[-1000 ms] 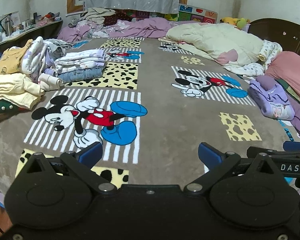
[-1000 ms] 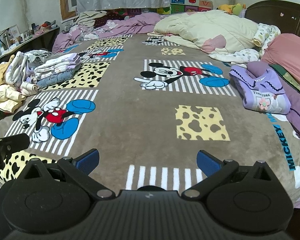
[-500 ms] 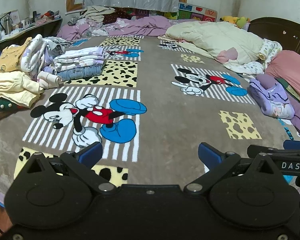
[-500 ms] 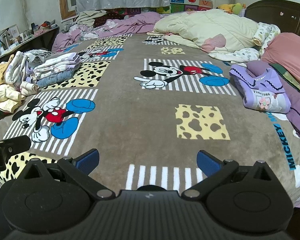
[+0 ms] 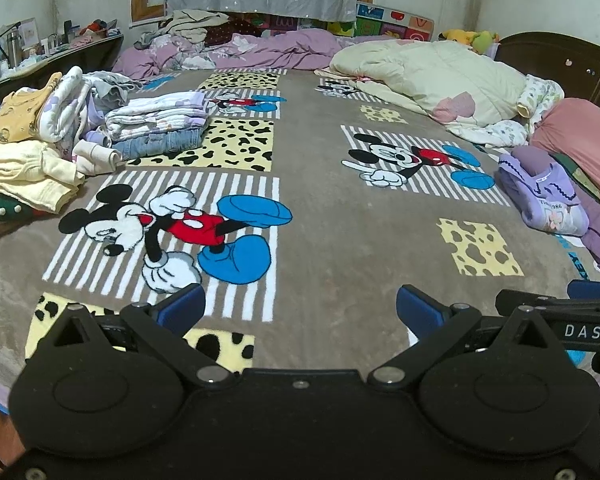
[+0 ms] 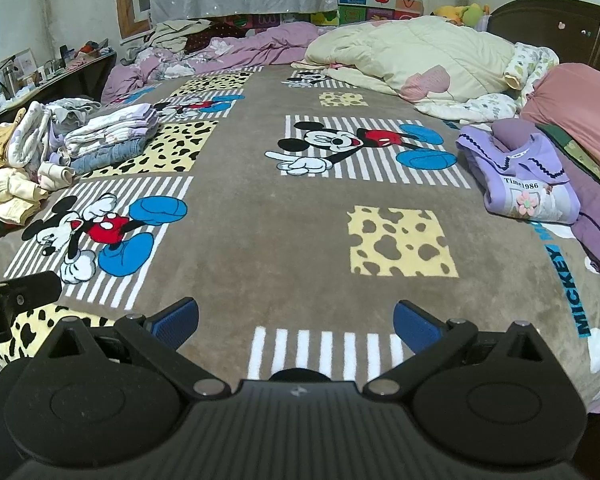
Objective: Fold clothes
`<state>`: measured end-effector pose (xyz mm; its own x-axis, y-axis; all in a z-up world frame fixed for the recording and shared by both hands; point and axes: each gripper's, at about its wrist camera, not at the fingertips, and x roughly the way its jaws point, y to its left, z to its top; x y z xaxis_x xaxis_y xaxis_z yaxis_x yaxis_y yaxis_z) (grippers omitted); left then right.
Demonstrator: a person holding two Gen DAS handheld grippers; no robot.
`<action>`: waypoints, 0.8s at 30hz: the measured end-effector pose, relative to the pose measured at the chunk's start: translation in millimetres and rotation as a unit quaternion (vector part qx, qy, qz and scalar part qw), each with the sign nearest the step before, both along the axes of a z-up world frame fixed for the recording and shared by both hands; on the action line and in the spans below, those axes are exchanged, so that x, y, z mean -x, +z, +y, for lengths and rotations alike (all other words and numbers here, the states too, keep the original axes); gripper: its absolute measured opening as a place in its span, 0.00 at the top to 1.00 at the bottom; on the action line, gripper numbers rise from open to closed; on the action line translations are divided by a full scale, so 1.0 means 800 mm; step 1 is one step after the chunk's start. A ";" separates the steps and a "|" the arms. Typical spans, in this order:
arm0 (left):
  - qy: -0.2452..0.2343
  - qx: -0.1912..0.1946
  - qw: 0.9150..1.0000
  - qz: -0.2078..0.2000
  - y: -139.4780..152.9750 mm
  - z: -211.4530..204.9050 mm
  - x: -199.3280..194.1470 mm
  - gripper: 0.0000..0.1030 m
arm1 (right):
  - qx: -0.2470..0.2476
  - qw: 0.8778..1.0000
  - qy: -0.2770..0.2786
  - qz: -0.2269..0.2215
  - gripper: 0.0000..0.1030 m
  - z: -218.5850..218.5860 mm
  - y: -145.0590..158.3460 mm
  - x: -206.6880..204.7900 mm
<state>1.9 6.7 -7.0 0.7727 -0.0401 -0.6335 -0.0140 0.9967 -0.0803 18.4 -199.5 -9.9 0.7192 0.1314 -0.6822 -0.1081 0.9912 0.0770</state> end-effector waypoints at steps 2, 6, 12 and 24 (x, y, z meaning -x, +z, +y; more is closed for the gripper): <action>0.000 -0.001 1.000 0.000 0.000 0.000 0.000 0.00 | 0.000 1.000 0.000 0.001 0.00 0.000 0.000 -0.001; -0.002 0.000 1.000 -0.001 -0.003 0.000 0.003 0.00 | 0.000 1.000 0.000 0.002 0.00 0.000 -0.001 -0.002; -0.001 -0.001 1.000 0.002 -0.002 0.000 -0.004 0.00 | 0.000 1.000 0.001 0.003 0.00 0.001 -0.001 -0.005; -0.013 0.000 1.000 0.006 -0.009 -0.001 -0.014 0.00 | 0.003 1.000 0.002 0.009 0.00 0.006 -0.007 -0.016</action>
<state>13.5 6.2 -14.0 0.7634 -0.0610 -0.6431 0.0114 0.9966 -0.0811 30.9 -194.9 -15.3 0.7059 0.1302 -0.6963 -0.1101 0.9912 0.0737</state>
